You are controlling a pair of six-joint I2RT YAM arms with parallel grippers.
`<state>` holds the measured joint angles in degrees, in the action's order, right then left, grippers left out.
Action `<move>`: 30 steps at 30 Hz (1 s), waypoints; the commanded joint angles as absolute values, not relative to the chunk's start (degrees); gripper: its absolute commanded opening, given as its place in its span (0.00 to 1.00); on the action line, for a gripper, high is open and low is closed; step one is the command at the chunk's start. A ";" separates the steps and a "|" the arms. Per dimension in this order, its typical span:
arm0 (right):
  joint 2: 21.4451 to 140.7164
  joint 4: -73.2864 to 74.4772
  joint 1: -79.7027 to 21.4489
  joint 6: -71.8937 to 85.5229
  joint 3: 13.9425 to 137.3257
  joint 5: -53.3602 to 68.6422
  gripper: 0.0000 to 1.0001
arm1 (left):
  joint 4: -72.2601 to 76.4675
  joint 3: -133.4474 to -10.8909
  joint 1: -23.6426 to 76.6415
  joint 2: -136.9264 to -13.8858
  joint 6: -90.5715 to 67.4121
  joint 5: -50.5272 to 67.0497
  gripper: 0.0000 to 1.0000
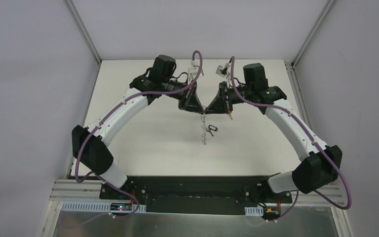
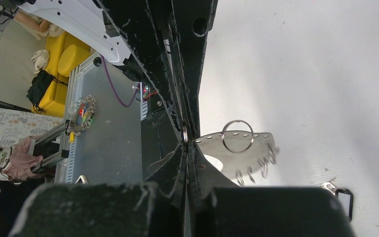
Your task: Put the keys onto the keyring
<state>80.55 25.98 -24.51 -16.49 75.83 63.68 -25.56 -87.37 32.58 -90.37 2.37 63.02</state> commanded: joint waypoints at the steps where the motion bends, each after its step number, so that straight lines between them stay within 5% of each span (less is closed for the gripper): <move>1: 80.64 22.21 -24.82 -16.54 76.82 65.75 0.00 | -24.64 -87.18 33.22 -88.51 3.54 66.21 0.00; 4: 80.57 23.17 -24.86 -17.74 77.18 65.26 0.00 | -25.08 -87.63 33.02 -88.59 3.70 66.54 0.03; 10: 80.08 26.51 -24.75 -20.85 77.92 63.48 0.00 | -25.49 -90.81 29.19 -88.68 0.94 70.12 0.32; 16: 80.66 30.27 -24.86 -23.27 79.23 61.67 0.00 | -25.73 -92.79 27.05 -88.77 0.32 70.59 0.43; 30: 81.45 26.25 -25.02 -18.98 78.67 66.28 0.00 | -11.48 -84.93 28.39 -89.02 -7.89 70.94 0.27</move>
